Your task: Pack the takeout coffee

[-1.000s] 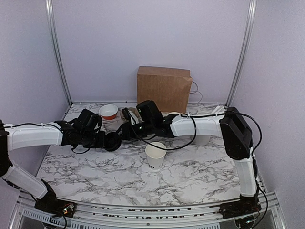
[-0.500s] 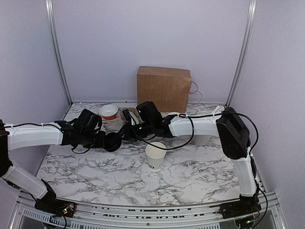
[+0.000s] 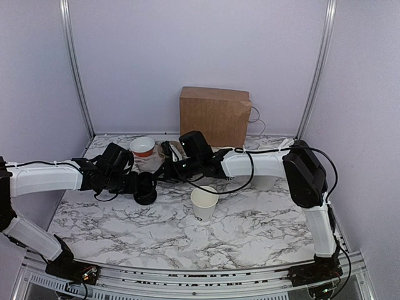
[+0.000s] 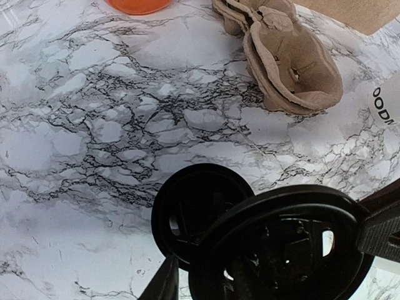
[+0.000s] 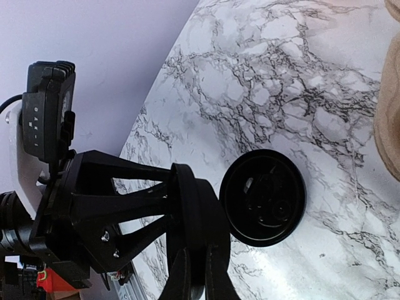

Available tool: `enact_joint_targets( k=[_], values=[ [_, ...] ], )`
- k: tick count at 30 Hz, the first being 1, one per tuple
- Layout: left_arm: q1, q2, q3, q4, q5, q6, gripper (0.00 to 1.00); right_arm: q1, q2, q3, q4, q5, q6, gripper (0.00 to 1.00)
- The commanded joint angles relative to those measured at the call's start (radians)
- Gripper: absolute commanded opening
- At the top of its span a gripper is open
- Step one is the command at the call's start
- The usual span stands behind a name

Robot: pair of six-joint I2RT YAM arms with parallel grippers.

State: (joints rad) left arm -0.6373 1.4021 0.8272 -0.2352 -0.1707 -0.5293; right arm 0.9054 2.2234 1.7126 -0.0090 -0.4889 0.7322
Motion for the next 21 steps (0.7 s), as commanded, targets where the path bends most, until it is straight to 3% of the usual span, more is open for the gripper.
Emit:
enact_joint_targets(
  k=[1, 11, 21],
  values=[
    [-0.003, -0.019, 0.025, -0.014, -0.017, 0.006, 0.35, -0.001, 0.006, 0.057, 0.018, 0.01, -0.015, 0.0],
    [-0.003, -0.159, 0.045, -0.047, 0.098, 0.016, 0.51, -0.002, -0.071, 0.059, -0.07, 0.167, -0.136, 0.0],
    [-0.001, -0.258, 0.112, -0.034, 0.226, -0.063, 0.56, -0.002, -0.212, 0.0, -0.097, 0.335, -0.27, 0.0]
  ],
)
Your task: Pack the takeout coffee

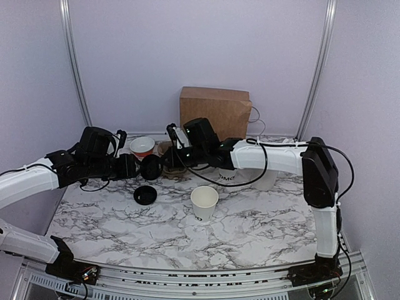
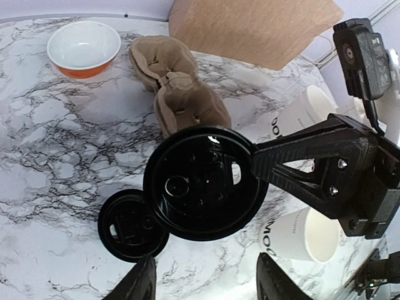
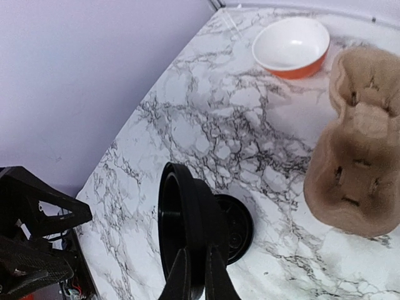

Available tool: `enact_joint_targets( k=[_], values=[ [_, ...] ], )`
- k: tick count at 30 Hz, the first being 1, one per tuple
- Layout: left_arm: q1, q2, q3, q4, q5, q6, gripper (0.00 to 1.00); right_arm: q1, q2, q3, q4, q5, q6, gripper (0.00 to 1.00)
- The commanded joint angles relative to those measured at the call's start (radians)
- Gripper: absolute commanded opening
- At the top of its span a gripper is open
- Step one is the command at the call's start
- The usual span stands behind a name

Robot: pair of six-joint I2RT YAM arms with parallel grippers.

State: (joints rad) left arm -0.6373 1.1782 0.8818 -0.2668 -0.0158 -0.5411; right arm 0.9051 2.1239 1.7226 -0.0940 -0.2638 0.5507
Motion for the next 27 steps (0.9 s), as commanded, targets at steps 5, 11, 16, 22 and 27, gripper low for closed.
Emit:
enact_joint_targets(
  k=[5, 11, 16, 22, 27],
  values=[
    [0.016, -0.049, 0.084, 0.074, 0.166, -0.147, 0.57, 0.0, -0.251, -0.098, -0.019, 0.263, -0.202, 0.0],
    [0.035, -0.034, 0.05, 0.324, 0.344, -0.374, 0.57, 0.037, -0.418, -0.266, 0.014, 0.552, -0.401, 0.0],
    [0.032, 0.026, 0.024, 0.595, 0.437, -0.613, 0.57, 0.116, -0.508, -0.382, 0.089, 0.798, -0.591, 0.0],
    [-0.014, 0.135, 0.08, 0.712, 0.473, -0.752, 0.57, 0.181, -0.566, -0.489, 0.216, 0.95, -0.797, 0.0],
    [-0.081, 0.219, 0.12, 0.753, 0.46, -0.81, 0.56, 0.221, -0.582, -0.546, 0.333, 1.026, -0.958, 0.0]
  ],
)
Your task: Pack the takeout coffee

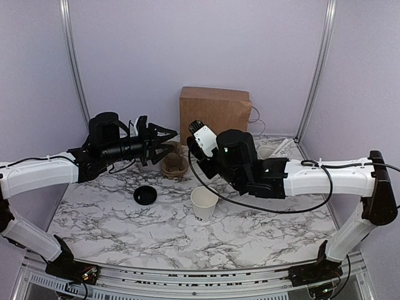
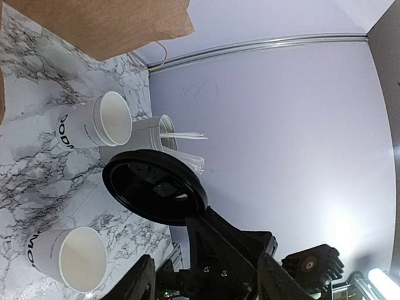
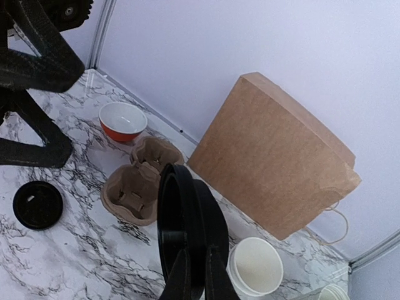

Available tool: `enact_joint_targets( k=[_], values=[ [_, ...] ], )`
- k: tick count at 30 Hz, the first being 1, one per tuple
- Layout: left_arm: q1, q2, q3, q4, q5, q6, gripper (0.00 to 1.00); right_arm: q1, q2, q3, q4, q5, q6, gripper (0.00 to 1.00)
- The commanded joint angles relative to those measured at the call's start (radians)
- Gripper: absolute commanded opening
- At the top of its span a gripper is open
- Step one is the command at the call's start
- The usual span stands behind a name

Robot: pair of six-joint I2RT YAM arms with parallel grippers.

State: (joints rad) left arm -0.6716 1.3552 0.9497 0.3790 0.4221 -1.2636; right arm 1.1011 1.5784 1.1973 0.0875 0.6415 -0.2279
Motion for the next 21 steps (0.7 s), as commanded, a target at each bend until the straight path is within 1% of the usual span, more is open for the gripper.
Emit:
enact_joint_targets(
  k=[1, 5, 9, 21],
  values=[
    [-0.051, 0.05, 0.057, 0.115, 0.016, -0.095, 0.56, 0.033, -0.036, -0.029, 0.17, 0.128, -0.206, 0.0],
    [-0.061, 0.076, 0.08, 0.132, 0.006, -0.11, 0.56, 0.051, -0.031, -0.046, 0.21, 0.149, -0.278, 0.0],
    [-0.066, 0.103, 0.088, 0.137, -0.006, -0.136, 0.55, 0.061, -0.024, -0.048, 0.226, 0.162, -0.313, 0.0],
    [-0.075, 0.183, 0.122, 0.205, -0.039, -0.204, 0.54, 0.076, -0.017, -0.032, 0.214, 0.157, -0.327, 0.0]
  ],
)
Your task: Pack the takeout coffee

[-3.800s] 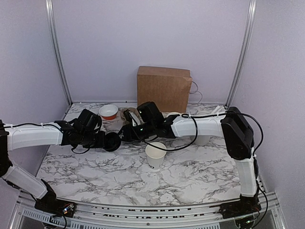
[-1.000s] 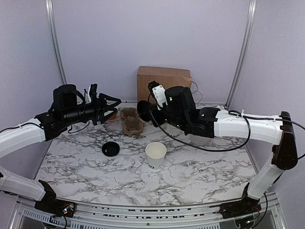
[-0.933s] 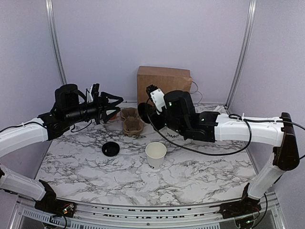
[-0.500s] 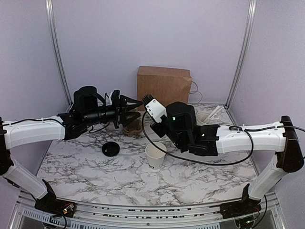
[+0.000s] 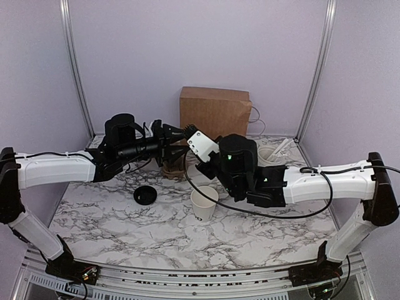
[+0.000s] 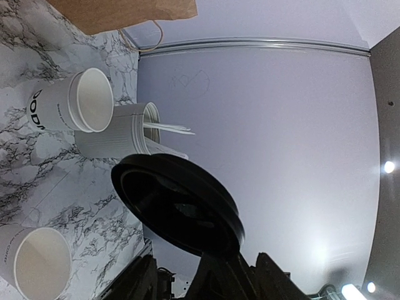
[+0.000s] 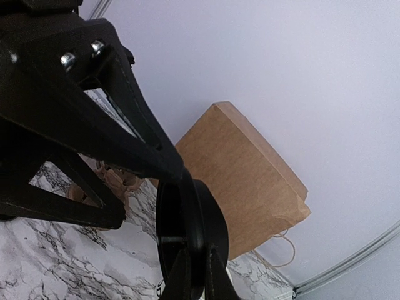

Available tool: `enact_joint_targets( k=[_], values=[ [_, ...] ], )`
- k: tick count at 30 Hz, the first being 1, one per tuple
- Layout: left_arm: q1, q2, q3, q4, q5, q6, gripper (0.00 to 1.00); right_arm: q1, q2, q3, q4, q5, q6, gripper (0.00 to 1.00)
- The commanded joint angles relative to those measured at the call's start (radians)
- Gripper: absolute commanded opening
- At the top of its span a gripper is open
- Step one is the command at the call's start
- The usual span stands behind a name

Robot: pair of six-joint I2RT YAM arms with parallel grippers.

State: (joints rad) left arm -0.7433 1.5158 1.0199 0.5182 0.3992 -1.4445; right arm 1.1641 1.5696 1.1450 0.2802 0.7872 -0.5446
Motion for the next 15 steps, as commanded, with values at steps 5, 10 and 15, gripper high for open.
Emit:
enact_joint_targets(
  k=[5, 10, 15],
  values=[
    [-0.008, 0.049, 0.072, 0.092, -0.025, -0.043, 0.54, 0.016, -0.002, 0.029, 0.004, 0.009, -0.005, 0.0],
    [-0.011, 0.073, 0.088, 0.103, -0.026, -0.053, 0.5, 0.016, 0.006, 0.038, -0.003, 0.008, -0.002, 0.0],
    [-0.011, 0.08, 0.078, 0.116, -0.029, -0.065, 0.43, 0.017, 0.015, 0.043, -0.005, 0.007, 0.002, 0.0]
  ],
)
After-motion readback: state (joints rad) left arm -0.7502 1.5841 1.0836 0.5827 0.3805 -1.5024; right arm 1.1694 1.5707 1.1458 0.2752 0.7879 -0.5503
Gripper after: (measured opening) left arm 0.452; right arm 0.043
